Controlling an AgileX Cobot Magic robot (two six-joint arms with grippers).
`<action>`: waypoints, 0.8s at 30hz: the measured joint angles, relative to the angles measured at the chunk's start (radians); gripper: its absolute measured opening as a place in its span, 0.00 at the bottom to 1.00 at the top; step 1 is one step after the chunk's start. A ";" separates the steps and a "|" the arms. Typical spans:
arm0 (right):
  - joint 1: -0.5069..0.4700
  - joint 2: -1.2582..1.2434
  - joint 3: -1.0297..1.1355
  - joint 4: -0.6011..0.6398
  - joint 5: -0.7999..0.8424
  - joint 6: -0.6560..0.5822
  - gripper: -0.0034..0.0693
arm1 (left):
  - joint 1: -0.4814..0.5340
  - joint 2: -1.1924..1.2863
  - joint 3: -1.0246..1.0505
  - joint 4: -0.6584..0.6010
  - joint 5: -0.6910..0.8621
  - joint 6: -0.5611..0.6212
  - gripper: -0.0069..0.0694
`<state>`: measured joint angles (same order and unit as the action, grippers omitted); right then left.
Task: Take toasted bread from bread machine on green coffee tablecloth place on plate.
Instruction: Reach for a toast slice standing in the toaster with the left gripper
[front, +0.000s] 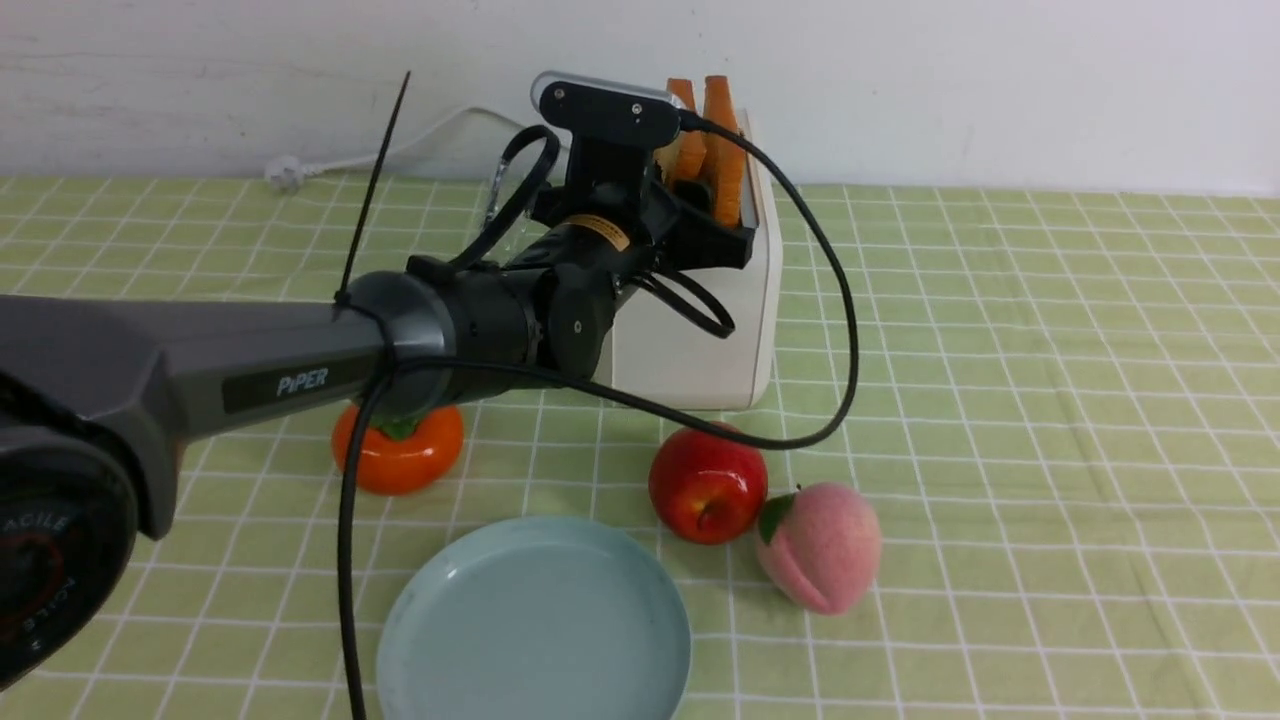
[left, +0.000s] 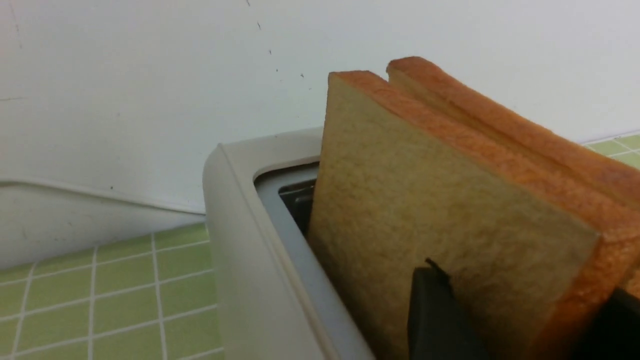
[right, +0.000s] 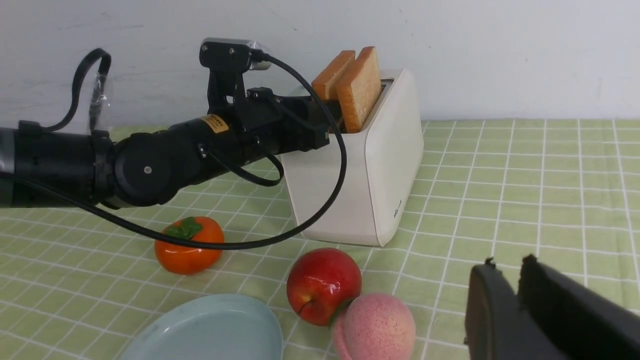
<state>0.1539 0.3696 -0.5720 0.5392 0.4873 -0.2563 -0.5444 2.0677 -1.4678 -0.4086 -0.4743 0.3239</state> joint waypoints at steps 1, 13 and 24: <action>0.000 0.000 0.000 0.000 0.000 0.000 0.17 | 0.000 0.000 0.000 -0.003 -0.002 0.003 0.49; 0.000 0.000 0.000 0.000 0.000 0.000 0.18 | 0.002 0.001 -0.001 -0.104 -0.066 0.147 0.30; 0.000 0.000 0.000 0.008 -0.001 0.000 0.08 | 0.002 -0.072 -0.001 -0.100 -0.053 0.150 0.22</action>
<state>0.1539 0.3696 -0.5717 0.5467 0.4862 -0.2563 -0.5427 1.9954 -1.4690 -0.5085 -0.5272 0.4742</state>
